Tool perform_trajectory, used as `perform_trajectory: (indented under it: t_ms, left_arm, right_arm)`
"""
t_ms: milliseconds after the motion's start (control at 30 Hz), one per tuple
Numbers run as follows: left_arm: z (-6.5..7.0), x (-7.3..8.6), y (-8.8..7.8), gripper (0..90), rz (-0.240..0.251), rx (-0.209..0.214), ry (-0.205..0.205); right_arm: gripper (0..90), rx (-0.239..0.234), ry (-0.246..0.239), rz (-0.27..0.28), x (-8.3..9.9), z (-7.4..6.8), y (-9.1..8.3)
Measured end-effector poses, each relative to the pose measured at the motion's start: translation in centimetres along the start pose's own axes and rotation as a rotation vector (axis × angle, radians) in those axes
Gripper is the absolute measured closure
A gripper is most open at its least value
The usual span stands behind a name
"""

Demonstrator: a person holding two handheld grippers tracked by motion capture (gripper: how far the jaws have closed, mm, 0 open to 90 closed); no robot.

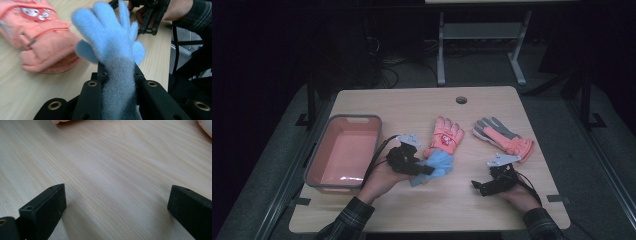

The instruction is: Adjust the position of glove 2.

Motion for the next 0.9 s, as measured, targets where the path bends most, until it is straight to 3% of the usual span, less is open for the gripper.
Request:
perform_trajectory:
  t_ms: [600,900]
  left_arm:
    - [-3.3,0.0,-6.6,76.4,0.086,-0.113,-0.073]
    - [-4.8,0.3,-8.9,76.4,0.121,-0.163,-0.099]
  right_arm:
    - [1.7,0.002,0.000,0.001,0.0,0.0,0.0]
    - [1.7,0.003,0.001,0.001,0.0,0.0,0.0]
Point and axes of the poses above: each handheld gripper's, and its own axes: y roughly forward along the jaws, x roughly out of its underside, z roughly to its right, the point moved 4 cm from there along y, roughly forward along the jaws, and after that the axes turned 10 degrees about z, right-handed, at the moved point
